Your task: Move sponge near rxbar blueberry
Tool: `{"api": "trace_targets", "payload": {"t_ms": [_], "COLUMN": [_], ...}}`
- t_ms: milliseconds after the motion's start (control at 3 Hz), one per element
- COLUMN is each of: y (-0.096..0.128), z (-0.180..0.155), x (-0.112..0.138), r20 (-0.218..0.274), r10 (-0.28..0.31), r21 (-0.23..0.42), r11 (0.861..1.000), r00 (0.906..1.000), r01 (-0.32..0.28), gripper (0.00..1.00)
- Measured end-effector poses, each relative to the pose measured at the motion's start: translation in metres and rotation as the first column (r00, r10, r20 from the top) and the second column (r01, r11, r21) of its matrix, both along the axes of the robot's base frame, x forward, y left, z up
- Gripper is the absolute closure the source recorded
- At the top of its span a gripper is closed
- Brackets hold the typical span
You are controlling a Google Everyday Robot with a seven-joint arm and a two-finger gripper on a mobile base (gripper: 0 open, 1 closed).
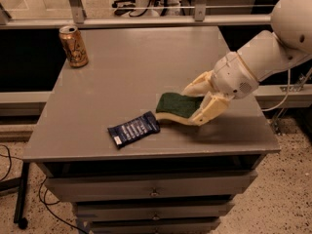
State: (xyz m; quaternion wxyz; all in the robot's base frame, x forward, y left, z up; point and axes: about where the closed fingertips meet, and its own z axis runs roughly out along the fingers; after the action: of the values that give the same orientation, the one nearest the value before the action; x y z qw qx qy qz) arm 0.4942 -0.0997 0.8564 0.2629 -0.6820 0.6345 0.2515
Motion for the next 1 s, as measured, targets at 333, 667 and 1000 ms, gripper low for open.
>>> {"api": "trace_targets", "payload": {"t_ms": [333,667,1000], "y": [0.0011,-0.0014,-0.0059], "z": [-0.0021,-0.0028,-0.0025], "x": [-0.0084,-0.0101,-0.0088], "r20": [0.016,0.040,0.056], "r10": [0.026,0.041,0.041], "r21": [0.000,-0.002,-0.006], "r11": [1.000,0.999,0.999], "r00": [0.9995,0.9984,0.9976], "r01": [-0.026,-0.041,-0.041], "gripper": [0.39,0.15,0.00]}}
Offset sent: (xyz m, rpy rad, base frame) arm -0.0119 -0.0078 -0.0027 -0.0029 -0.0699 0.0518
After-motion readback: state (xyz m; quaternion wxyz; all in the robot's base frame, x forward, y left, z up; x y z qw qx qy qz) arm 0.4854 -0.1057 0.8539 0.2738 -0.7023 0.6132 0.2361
